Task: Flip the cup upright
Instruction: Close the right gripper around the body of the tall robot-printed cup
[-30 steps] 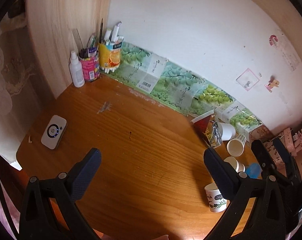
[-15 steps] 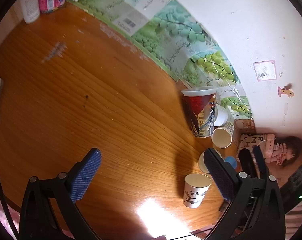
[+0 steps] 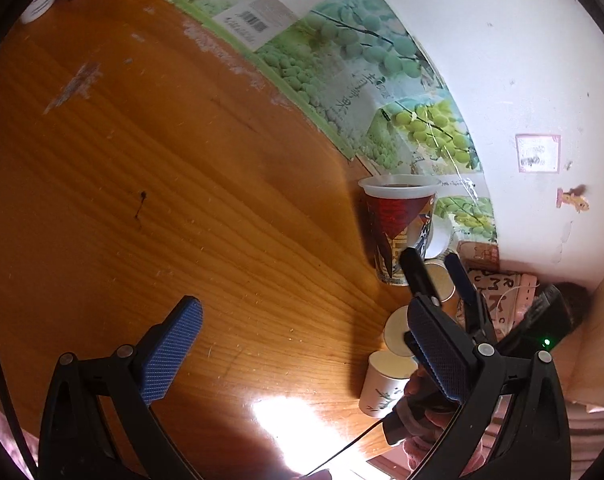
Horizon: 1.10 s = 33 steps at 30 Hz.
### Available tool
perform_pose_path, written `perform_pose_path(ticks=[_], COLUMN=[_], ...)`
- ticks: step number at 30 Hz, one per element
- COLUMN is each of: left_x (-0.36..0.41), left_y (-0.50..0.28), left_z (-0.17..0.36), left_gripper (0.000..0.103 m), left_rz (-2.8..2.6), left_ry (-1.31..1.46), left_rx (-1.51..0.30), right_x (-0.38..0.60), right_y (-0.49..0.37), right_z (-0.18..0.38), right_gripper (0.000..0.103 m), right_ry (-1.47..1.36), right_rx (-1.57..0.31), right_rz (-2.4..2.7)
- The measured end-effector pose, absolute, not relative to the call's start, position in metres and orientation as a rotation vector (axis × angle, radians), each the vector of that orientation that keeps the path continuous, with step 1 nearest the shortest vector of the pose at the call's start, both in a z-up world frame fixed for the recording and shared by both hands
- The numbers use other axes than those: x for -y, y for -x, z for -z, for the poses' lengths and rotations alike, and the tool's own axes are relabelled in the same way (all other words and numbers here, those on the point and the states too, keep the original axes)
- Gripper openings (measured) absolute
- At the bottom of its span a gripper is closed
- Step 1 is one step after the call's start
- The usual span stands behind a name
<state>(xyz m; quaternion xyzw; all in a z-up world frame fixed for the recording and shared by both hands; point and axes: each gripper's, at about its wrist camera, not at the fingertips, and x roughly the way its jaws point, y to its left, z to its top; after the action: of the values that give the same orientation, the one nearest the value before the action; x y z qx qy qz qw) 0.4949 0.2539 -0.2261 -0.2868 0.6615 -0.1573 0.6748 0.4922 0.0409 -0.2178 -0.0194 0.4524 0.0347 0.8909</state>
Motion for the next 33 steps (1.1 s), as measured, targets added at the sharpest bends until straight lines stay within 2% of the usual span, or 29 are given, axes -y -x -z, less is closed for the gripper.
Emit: perform_pose_path(ticks=[3,14,21,25,28,33], left_x=[-0.243,-0.201,-0.195,-0.199,-0.201,-0.206], left_y=[-0.502,-0.516,-0.521,-0.521,-0.519,-0.514], left_z=[0.227,0.23,0.233,0.236,0.238,0.235], left_gripper=[0.102,0.102,0.102,0.102,0.102,0.102], left_rz=[0.384,0.507,0.51,0.501,0.497,0.497], left_ry=[0.609,0.51,0.505,0.518,0.534,0.537], left_rx=[-1.481,-1.467,-1.456,-1.466,-1.474,-1.468], right_x=[-0.042,-0.035,-0.034,-0.038,-0.04,-0.042], right_y=[-0.498,-0.51,-0.516,-0.518,-0.517,-0.511], right_z=[0.231,0.256,0.269,0.27,0.266,0.255], right_gripper=[0.095,0.094,0.083,0.073,0.069,0.069], right_ry=[0.051,0.036,-0.024,-0.033,-0.033,-0.045], right_rx=[-0.963,-1.019,-1.045,-1.046,-1.033,-0.994], right_rz=[-0.084,-0.084,-0.106,-0.114,-0.123,-0.116])
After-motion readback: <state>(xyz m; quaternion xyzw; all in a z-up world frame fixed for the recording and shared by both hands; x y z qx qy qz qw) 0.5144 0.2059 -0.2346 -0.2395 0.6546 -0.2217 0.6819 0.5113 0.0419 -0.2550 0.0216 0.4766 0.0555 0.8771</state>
